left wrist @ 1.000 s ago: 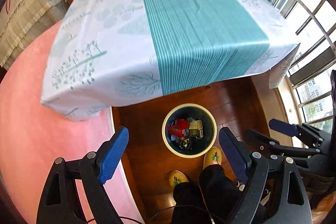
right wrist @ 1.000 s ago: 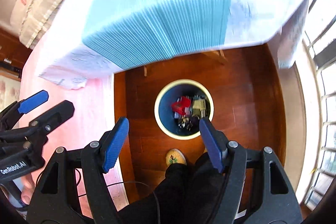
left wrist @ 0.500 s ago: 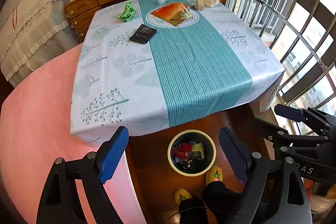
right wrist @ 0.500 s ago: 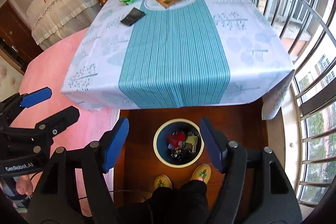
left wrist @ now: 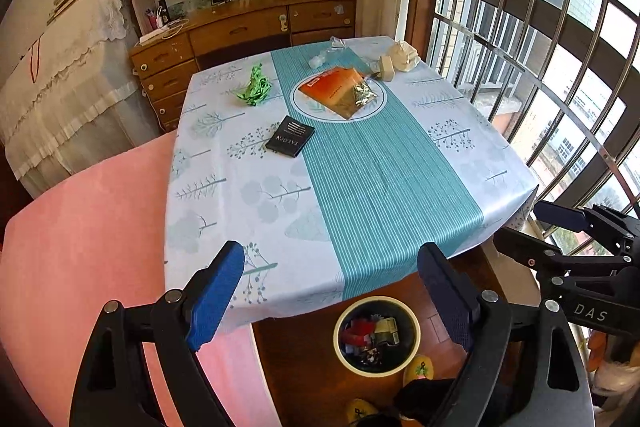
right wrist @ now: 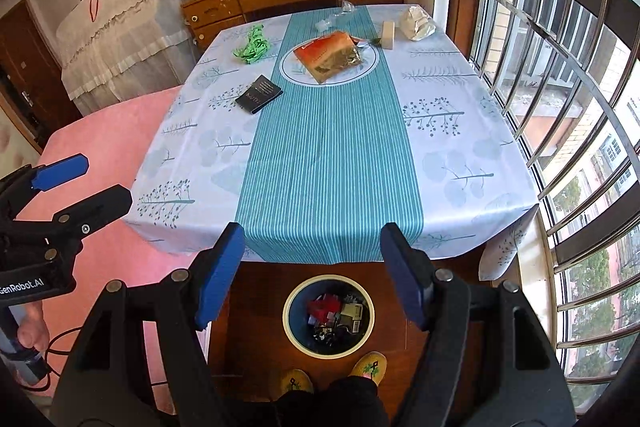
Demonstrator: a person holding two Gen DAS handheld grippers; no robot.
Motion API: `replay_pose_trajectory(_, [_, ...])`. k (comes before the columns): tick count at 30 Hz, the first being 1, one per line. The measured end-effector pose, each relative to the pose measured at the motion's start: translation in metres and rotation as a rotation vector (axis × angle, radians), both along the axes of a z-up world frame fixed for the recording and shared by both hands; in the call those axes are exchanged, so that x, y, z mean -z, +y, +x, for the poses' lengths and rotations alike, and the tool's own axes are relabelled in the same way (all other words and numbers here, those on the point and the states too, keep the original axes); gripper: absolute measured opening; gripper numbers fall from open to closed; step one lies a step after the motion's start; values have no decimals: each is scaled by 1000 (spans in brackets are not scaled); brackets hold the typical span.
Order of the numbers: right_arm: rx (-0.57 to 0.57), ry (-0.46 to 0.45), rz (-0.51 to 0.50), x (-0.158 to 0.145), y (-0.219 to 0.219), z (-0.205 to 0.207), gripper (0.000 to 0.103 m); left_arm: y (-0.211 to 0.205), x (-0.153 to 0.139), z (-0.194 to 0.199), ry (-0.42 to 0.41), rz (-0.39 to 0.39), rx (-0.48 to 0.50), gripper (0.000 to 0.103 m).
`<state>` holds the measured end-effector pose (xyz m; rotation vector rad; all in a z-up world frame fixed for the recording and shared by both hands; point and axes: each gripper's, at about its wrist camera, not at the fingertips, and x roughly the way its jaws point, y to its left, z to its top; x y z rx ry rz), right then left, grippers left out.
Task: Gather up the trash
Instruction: 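Move both tools back toward the remaining trash on the table, then grasp the black TALOPN card with the left gripper while the right reaches the orange foil bag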
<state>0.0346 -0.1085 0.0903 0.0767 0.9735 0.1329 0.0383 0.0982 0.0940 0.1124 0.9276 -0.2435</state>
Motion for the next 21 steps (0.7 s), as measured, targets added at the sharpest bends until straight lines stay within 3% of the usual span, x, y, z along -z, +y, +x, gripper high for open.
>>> replay_pose_trajectory(10, [43,5,30,5,-9,40,69,9,15,71,20,34,10,94])
replay_pose_trajectory(21, [-52,117,60,61,-41,170,69,-9,91,235,168,102,-88,94])
